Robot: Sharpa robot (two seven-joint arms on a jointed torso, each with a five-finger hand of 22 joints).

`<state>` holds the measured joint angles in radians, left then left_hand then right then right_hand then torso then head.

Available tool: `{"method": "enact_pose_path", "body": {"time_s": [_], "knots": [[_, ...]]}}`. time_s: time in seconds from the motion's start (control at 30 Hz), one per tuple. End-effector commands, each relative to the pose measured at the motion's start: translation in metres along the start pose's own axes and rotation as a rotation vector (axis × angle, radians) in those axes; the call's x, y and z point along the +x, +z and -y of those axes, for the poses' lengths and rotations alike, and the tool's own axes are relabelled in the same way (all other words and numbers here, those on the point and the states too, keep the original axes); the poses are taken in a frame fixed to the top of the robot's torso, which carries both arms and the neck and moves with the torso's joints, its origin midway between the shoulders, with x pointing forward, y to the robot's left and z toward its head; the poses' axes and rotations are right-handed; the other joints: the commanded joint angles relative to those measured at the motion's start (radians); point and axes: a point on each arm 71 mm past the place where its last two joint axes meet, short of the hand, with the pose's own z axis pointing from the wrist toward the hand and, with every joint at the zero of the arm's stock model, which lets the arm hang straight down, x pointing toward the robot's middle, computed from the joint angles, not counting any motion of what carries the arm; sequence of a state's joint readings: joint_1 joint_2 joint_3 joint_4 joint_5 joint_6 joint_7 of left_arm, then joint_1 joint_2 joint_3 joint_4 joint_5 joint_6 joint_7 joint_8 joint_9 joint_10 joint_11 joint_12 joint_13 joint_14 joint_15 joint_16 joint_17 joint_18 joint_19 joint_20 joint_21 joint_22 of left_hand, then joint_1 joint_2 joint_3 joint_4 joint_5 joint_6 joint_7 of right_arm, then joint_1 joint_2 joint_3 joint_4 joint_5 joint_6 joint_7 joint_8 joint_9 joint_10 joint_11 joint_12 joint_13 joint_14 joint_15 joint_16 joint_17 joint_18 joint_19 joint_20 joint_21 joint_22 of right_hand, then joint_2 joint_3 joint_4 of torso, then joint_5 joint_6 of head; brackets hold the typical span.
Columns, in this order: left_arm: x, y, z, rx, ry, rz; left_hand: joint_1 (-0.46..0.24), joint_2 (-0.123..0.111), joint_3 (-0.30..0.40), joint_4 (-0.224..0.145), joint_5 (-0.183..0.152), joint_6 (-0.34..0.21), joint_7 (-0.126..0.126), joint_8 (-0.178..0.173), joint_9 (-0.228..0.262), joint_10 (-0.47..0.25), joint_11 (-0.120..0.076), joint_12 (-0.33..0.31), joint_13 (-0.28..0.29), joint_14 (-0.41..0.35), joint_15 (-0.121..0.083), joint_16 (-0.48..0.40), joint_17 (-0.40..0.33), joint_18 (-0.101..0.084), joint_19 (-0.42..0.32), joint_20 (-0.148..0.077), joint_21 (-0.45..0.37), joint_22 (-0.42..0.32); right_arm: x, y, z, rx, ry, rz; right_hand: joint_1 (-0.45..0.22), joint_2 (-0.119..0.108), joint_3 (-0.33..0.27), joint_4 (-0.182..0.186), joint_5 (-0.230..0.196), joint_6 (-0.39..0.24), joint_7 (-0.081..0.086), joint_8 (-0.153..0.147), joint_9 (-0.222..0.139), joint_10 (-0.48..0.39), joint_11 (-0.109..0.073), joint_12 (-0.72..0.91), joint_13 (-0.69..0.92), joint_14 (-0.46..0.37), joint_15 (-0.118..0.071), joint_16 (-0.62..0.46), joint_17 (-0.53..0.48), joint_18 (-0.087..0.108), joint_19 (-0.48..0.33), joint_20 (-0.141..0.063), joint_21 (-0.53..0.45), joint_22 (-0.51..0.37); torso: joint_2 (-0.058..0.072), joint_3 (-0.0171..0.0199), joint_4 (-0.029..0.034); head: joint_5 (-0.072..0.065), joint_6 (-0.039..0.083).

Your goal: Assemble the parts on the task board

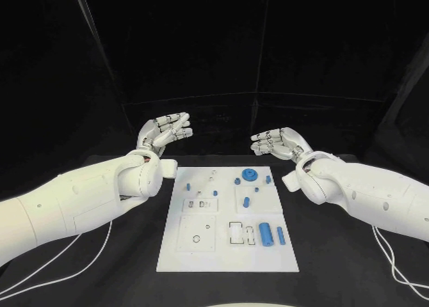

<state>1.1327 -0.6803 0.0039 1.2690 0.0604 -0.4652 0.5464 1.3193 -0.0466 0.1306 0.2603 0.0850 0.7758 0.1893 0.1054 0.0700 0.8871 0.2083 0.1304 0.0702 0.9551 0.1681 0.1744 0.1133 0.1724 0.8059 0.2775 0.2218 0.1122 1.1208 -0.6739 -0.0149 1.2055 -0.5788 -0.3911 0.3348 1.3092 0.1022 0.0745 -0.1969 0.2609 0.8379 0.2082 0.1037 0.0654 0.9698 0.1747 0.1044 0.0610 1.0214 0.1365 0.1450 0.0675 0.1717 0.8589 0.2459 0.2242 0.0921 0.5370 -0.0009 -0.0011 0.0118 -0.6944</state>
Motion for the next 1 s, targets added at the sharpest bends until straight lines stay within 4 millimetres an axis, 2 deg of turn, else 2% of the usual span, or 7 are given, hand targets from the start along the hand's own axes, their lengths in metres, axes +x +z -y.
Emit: {"method": "enact_pose_path", "body": {"time_s": [0.03,0.17,0.4,0.53,0.8,0.9,1.0], "knots": [[0.003,-0.003,0.005,0.020,-0.022,-0.065,0.002,0.013,-0.006,-0.010,-0.004,0.071,0.052,0.018,0.003,0.056,-0.015,0.018,0.001,0.072,-0.022,0.026,0.017,0.013,0.071,-0.018,0.027,0.007,0.001,0.001,-0.010,-0.067,-0.205,-0.041,0.031,-0.015,0.064,-0.073,-0.047,0.133,-0.008,0.005,0.003,0.158,-0.037,-0.003,0.002,0.200,-0.058,0.024,0.011,0.012,0.159,-0.061,0.074,0.018,0.020,0.0010,-0.0025,-0.002,0.005],[0.005,-0.012,0.011,0.026,-0.045,-0.120,0.026,0.026,-0.007,-0.039,-0.003,0.100,0.039,0.020,-0.002,0.098,-0.035,0.020,-0.001,0.165,-0.050,0.055,0.056,0.013,0.156,-0.046,0.053,0.012,0.001,0.006,-0.019,-0.083,-0.324,-0.086,0.016,-0.027,0.080,-0.086,-0.026,0.163,-0.015,0.001,0.003,0.211,-0.052,-0.009,0.004,0.262,-0.077,0.032,0.021,0.013,0.198,-0.082,0.107,0.032,0.038,0.0005,-0.0069,0.006,0.014],[0.009,-0.027,0.019,0.027,-0.073,-0.173,0.063,0.023,-0.006,-0.083,-0.004,0.125,0.029,0.017,-0.003,0.127,-0.044,0.012,-0.003,0.196,-0.061,0.048,0.086,0.012,0.190,-0.059,0.051,0.005,0.002,0.014,-0.034,-0.104,-0.507,-0.140,0.010,-0.054,0.079,-0.087,-0.024,0.197,-0.037,-0.009,0.002,0.281,-0.082,-0.015,0.008,0.445,-0.129,0.118,0.081,0.013,0.332,-0.142,0.230,0.091,0.070,-0.0014,-0.0050,0.000,0.025],[0.014,-0.035,0.023,0.023,-0.085,-0.196,0.072,0.023,-0.009,-0.103,-0.003,0.137,0.027,0.013,-0.004,0.144,-0.050,0.005,-0.002,0.225,-0.070,0.051,0.110,0.012,0.218,-0.068,0.057,0.004,0.006,0.019,-0.041,-0.078,-0.642,-0.179,0.006,-0.062,0.089,-0.087,-0.035,0.206,-0.049,-0.029,0.001,0.301,-0.095,-0.039,0.007,0.493,-0.156,0.296,0.192,0.006,0.398,-0.172,0.342,0.152,0.093,-0.0020,-0.0010,-0.009,0.035],[0.018,-0.043,0.026,0.015,-0.094,-0.214,0.071,0.024,-0.010,-0.108,-0.004,0.144,0.025,0.011,-0.004,0.151,-0.053,0.003,-0.002,0.241,-0.074,0.055,0.123,0.012,0.232,-0.073,0.061,0.004,0.019,0.026,-0.052,-0.068,-0.817,-0.237,-0.036,-0.083,0.101,-0.078,-0.053,0.195,-0.042,-0.039,0.001,0.242,-0.091,-0.041,0.006,0.488,-0.151,0.547,0.373,0.007,0.428,-0.169,0.447,0.212,0.131,-0.0024,-0.0002,-0.017,0.048],[0.020,-0.045,0.027,0.013,-0.097,-0.220,0.071,0.024,-0.010,-0.108,-0.004,0.144,0.024,0.011,-0.004,0.152,-0.053,0.003,-0.002,0.241,-0.074,0.055,0.123,0.012,0.232,-0.073,0.061,0.004,0.022,0.028,-0.055,-0.070,-0.860,-0.247,-0.043,-0.088,0.107,-0.077,-0.055,0.184,-0.045,-0.040,0.000,0.228,-0.091,-0.040,0.007,0.490,-0.149,0.674,0.504,0.008,0.432,-0.168,0.480,0.232,0.139,-0.0016,-0.0010,-0.019,0.051],[0.021,-0.048,0.029,0.011,-0.102,-0.227,0.071,0.024,-0.010,-0.109,-0.004,0.144,0.024,0.011,-0.004,0.152,-0.053,0.003,-0.002,0.241,-0.074,0.055,0.124,0.012,0.232,-0.073,0.061,0.004,0.026,0.031,-0.058,-0.068,-0.902,-0.261,-0.047,-0.092,0.111,-0.075,-0.056,0.179,-0.045,-0.039,0.001,0.214,-0.088,-0.040,0.008,0.482,-0.147,0.722,0.551,0.008,0.433,-0.166,0.508,0.249,0.148,-0.0024,-0.0011,-0.023,0.058]]}}
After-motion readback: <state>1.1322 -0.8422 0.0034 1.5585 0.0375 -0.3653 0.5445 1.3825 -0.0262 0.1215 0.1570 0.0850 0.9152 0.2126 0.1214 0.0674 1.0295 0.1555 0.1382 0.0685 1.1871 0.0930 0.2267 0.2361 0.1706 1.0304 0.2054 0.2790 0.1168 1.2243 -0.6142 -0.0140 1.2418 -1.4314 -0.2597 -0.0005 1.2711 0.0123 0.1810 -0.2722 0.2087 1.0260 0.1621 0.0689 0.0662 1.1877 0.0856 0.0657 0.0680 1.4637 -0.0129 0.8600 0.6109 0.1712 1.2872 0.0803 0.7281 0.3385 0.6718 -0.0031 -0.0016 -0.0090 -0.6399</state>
